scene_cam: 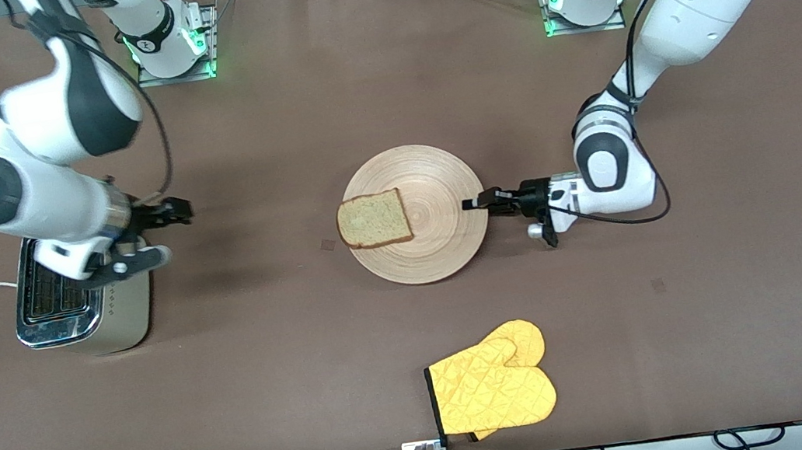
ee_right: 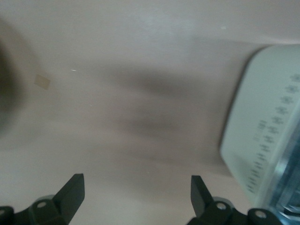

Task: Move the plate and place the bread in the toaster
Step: 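Push the plate with the left gripper toward the toaster while the right gripper approaches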

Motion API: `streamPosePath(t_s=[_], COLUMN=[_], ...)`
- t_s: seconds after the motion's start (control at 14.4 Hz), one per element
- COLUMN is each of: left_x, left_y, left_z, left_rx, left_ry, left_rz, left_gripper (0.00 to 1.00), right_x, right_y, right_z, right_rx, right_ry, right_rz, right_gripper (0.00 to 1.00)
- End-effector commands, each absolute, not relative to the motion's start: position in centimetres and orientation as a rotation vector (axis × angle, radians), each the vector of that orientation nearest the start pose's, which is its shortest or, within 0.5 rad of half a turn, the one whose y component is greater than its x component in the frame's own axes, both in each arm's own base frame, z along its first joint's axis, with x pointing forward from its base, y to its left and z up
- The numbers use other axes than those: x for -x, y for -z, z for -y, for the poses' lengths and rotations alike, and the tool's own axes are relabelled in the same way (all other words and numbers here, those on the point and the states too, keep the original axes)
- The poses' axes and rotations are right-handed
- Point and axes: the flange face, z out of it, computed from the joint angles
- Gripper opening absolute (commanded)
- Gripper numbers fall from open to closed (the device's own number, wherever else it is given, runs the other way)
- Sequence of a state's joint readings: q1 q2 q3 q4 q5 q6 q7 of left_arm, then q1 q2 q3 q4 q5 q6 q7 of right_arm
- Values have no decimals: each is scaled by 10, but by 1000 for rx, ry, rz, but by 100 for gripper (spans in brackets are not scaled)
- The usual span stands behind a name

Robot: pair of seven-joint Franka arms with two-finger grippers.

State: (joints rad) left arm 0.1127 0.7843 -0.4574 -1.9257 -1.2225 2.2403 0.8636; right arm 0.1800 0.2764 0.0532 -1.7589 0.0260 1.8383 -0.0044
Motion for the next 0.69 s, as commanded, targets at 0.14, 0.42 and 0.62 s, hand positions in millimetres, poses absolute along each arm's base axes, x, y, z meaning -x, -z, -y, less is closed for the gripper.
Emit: streamPosePath(t_s=[0.14,0.42,0.62], left_x=[-538,-540,-548], left_y=[-103,-123,-167], left_z=[234,221,198], left_rx=[-1984,-2001,-2019], left_ry=[168,135,83], left_rz=[50,60,112], left_gripper=[9,100,100], right_x=[-602,-605,-604], right_y=[-363,-323,-297], right_z=[-148,-160,-183], right_rx=[2977,2816,2740], right_ry=[-328,-407,-425], right_rz=[242,98,45], right_gripper=[100,100,100])
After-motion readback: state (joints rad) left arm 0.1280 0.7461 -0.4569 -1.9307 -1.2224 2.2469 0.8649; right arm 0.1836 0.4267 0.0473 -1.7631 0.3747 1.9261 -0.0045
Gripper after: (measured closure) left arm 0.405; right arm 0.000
